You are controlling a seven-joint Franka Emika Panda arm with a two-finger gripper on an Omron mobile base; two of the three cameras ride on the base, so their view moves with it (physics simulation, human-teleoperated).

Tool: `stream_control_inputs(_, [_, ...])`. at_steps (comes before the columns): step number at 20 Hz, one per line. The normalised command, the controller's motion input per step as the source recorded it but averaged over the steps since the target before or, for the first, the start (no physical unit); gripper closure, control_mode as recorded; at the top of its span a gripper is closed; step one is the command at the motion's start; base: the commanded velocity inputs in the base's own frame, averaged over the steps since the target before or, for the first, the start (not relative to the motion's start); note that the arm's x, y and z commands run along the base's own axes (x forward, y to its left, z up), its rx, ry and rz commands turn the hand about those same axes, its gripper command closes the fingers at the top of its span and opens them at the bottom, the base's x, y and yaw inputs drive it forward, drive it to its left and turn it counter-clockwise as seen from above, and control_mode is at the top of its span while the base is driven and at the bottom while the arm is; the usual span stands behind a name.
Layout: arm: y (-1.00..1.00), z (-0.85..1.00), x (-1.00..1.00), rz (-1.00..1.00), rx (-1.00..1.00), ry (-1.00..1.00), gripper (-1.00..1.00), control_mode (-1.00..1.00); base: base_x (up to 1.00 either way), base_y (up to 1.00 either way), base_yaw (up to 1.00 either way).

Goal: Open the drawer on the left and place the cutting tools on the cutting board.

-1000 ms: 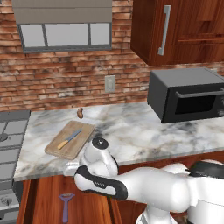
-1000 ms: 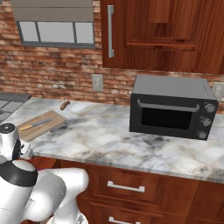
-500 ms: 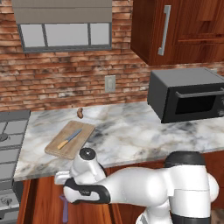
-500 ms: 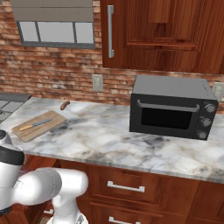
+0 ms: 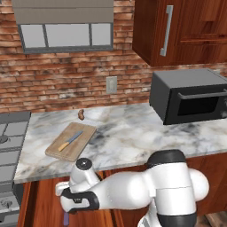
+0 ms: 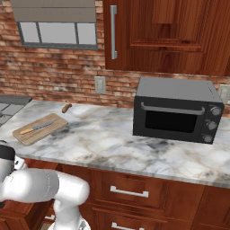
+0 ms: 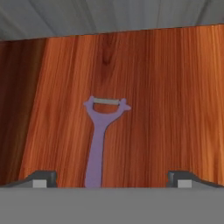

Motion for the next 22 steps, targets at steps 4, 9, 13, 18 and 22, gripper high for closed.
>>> stream_control_inputs(4, [0.15, -0.29, 0.0, 0.0, 0.0, 0.11, -1.0, -1.0, 0.0, 0.0, 0.0])
stream_control_inputs(9, [0.17, -0.33, 0.0, 0.0, 0.0, 0.1, -1.0, -1.0, 0.0, 0.0, 0.0])
stream_control_inputs(13, [0.18, -0.35, 0.0, 0.0, 0.0, 0.08, -1.0, -1.0, 0.0, 0.0, 0.0])
stream_control_inputs(18, [0.25, -0.34, 0.0, 0.0, -0.02, 0.08, -1.0, -1.0, 0.0, 0.0, 0.0])
stream_control_inputs(22, [0.37, -0.29, 0.0, 0.0, -0.02, 0.03, -1.0, -1.0, 0.0, 0.0, 0.0])
